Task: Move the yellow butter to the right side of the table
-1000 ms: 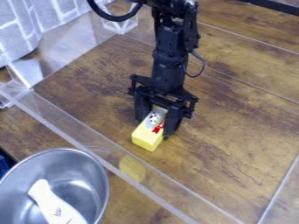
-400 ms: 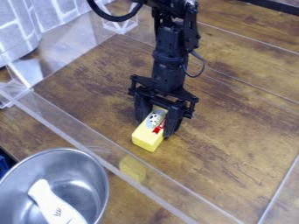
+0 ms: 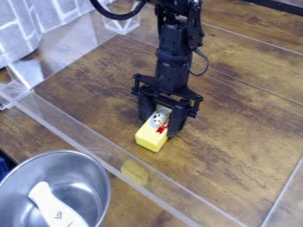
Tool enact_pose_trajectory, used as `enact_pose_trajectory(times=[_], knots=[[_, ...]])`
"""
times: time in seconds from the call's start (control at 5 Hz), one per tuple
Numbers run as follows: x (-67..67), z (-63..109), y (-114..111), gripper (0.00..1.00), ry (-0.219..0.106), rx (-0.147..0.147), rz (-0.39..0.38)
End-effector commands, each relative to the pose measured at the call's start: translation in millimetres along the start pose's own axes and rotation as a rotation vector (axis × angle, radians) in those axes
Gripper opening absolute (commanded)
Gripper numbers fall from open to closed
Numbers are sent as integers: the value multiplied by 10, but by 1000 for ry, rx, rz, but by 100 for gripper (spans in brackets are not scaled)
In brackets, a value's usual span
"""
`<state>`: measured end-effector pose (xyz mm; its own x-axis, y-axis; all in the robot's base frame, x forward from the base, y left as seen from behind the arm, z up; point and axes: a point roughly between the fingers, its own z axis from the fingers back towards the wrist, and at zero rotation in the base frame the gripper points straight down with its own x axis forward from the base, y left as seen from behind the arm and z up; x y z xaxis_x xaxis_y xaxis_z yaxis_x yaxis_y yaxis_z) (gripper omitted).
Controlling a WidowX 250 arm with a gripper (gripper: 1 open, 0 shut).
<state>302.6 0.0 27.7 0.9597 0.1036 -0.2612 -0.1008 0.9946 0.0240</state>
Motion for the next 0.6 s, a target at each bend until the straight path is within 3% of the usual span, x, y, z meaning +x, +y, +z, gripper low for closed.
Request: enact_pose_trajectory(times=[0.0,0.4], knots=[[52,175,-4,0,-54,-8,2],[49,191,-13,0,-54,-11,2]])
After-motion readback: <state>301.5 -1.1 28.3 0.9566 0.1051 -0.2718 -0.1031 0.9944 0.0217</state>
